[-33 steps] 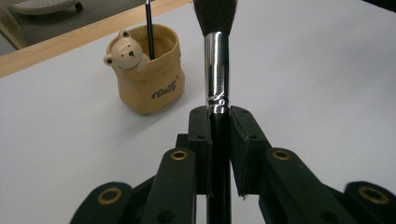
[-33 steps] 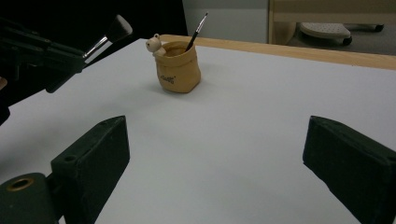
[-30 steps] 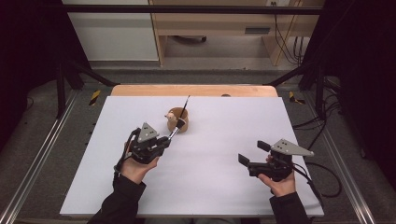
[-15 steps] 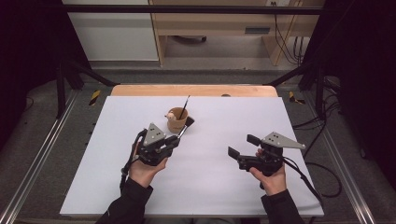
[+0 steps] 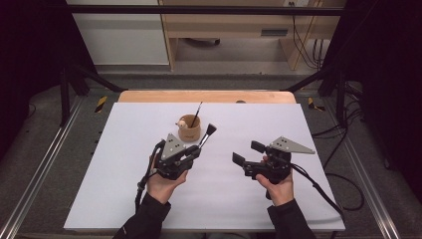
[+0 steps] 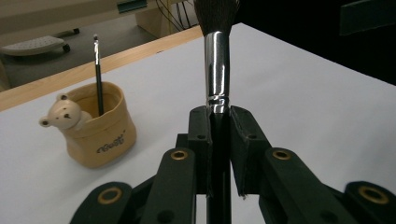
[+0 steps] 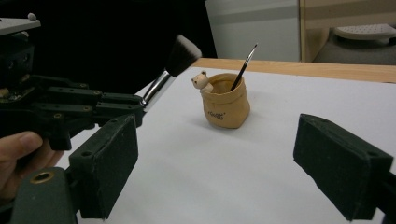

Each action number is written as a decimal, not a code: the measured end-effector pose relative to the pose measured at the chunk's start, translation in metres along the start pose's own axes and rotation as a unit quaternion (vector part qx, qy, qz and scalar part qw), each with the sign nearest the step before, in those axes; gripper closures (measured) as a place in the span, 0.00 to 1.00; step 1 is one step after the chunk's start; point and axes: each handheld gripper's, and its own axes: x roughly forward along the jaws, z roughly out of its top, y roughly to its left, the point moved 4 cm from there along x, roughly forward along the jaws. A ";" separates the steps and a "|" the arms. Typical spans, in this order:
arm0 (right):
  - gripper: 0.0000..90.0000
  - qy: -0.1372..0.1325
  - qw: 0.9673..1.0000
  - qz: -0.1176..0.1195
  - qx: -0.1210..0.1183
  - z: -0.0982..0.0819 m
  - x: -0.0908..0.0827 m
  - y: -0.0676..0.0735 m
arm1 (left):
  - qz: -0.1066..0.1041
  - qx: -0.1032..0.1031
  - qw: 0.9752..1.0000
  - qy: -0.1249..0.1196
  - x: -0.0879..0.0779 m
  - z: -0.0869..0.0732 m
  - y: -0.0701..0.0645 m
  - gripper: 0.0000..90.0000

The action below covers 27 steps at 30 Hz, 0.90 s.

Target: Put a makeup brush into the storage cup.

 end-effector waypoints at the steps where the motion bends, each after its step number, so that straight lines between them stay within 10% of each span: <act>1: 0.17 0.001 1.000 0.001 0.002 0.000 0.001 0.001 | -0.001 0.000 1.000 -0.001 0.002 -0.001 -0.002 0.88; 27: 0.35 0.013 0.998 0.026 0.056 -0.010 0.027 0.006 | -0.026 0.002 1.000 -0.014 0.020 -0.010 -0.034 0.88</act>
